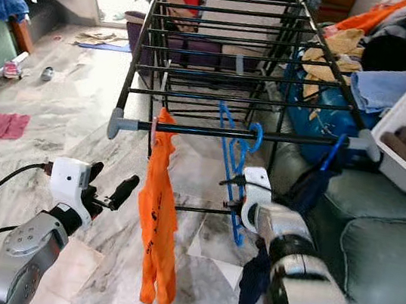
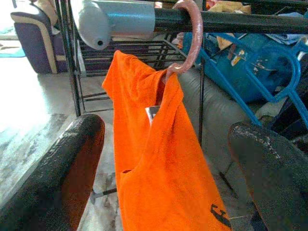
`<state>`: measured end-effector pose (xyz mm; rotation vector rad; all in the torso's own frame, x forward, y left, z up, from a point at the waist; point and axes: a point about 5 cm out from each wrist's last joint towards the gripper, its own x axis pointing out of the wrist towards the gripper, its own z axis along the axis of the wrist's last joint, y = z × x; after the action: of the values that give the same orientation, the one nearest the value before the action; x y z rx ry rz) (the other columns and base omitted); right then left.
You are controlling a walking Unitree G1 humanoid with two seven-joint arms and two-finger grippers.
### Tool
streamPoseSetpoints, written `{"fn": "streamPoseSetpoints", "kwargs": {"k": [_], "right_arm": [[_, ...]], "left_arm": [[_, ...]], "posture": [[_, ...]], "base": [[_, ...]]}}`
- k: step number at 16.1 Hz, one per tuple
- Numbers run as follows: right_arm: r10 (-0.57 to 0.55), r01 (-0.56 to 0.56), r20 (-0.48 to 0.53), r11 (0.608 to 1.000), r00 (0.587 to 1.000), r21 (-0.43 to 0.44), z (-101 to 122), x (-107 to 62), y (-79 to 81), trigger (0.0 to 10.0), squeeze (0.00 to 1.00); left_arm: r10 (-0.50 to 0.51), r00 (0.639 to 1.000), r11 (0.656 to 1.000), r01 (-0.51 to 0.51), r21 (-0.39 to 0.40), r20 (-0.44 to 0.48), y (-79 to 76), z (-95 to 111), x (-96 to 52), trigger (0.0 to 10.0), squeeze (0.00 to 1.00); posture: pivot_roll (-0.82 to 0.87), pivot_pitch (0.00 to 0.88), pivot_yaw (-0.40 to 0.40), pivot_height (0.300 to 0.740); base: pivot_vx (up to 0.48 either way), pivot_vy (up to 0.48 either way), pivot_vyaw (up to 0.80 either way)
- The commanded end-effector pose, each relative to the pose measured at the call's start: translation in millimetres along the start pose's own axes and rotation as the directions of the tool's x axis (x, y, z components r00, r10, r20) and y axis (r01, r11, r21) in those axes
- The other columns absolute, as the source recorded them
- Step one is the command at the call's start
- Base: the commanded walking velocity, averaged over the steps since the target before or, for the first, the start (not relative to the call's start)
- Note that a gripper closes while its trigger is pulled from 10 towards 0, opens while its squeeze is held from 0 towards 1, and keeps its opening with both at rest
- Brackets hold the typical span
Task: Hang hanger
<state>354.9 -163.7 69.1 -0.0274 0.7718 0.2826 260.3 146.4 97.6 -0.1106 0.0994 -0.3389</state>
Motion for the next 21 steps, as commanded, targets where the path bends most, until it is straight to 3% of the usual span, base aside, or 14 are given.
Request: {"fn": "streamPoseSetpoints", "kwargs": {"k": [1, 4, 6, 8, 9, 10, 12, 13, 16, 19, 21], "right_arm": [[-0.012, 0.013, 0.035, 1.0, 0.999, -0.016, 12, -0.7, 1.7, 10.0, 0.0], [-0.033, 0.031, -0.024, 0.997, 0.999, -0.065, -7, 5.9, 5.2, 10.0, 0.0], [-0.063, 0.059, -0.08, 0.997, 0.995, -0.047, -37, 7.2, -3.6, 10.0, 0.0], [-0.084, 0.081, -0.088, 0.996, 0.993, -0.037, -43, 5.7, -10.0, 10.0, 0.0], [-0.094, 0.093, -0.063, 0.996, 0.994, -0.014, -40, 4.4, -13.6, 10.0, 1.0], [-0.103, 0.103, 0.002, 0.995, 0.995, 0.002, -32, 3.0, -16.7, 10.0, 1.0], [-0.12, 0.125, 0.099, 0.991, 0.988, -0.05, -21, 0.9, -19.9, 10.0, 1.0], [-0.116, 0.118, 0.141, 0.993, 0.983, -0.003, -21, -0.3, -21.7, 10.0, 1.0], [-0.091, 0.095, 0.172, 0.995, 0.981, -0.015, -37, -1.9, -22.0, 10.0, 1.0], [-0.067, 0.105, 0.313, 0.989, 0.948, -0.104, -46, -27.2, -28.2, 10.0, 1.0], [-0.095, 0.136, 0.419, 0.988, 0.903, -0.069, -47, -53.6, -28.2, 10.0, 1.0]], "left_arm": [[0.007, 1.0, 1.0, -0.007, 0.022, 0.002, 1.3, 4, -1.2, 10.0, 0.0], [0.021, 1.0, 0.999, -0.021, 0.031, 0.001, 2.7, 5, -2.0, 10.0, 0.0], [0.029, 1.0, 0.999, -0.029, 0.03, -0.011, 2.9, 3, -2.9, 10.0, 0.0], [0.017, 1.0, 0.999, -0.017, 0.031, -0.019, 1.5, 2, -1.5, 10.0, 0.0], [0.014, 1.0, 0.999, -0.014, 0.032, -0.024, 1.0, 1, -0.4, 10.0, 0.0], [0.01, 1.0, 0.999, -0.009, 0.033, -0.027, 0.0, 1, 1.2, 10.0, 0.0], [0.028, 0.999, 1.0, -0.027, 0.014, -0.034, 2.3, 0, 1.3, 10.0, 0.0], [0.042, 0.998, 0.999, -0.042, 0.009, -0.048, 4.7, -3, 0.6, 10.0, 0.0], [0.034, 0.998, 0.999, -0.034, 0.001, -0.054, 2.4, -5, 2.3, 10.0, 0.0], [0.049, 0.996, 0.999, -0.05, -0.009, -0.078, 8.3, -9, 1.4, 10.0, 0.0], [0.102, 0.989, 0.995, -0.102, 0.006, -0.104, 15.1, -12, 0.3, 10.0, 0.0]], "posture": [[0.12, 0.0, -0.002, 0.74], [0.14, 0.0, -0.016, 0.74], [0.14, 0.0, -0.012, 0.74], [0.12, 0.0, -0.003, 0.74], [0.12, 0.0, -0.001, 0.74], [0.12, 0.0, -0.003, 0.74], [0.12, 0.0, -0.004, 0.74], [0.11, 0.0, -0.001, 0.74], [0.09, 0.0, 0.006, 0.74], [0.06, 0.0, 0.001, 0.74], [0.06, 0.0, 0.002, 0.74]], "base": [[0.0, 0.0, 0.0], [0.0, 0.0, 0.0], [0.0, 0.0, 0.0], [0.0, 0.0, 0.0], [0.0, 0.0, 0.0], [0.0, 0.0, 0.0], [0.0, 0.0, 0.0], [0.0, 0.0, 0.0], [0.0, 0.0, 0.0], [0.0, 0.0, 0.0], [0.0, 0.0, 0.0]]}}
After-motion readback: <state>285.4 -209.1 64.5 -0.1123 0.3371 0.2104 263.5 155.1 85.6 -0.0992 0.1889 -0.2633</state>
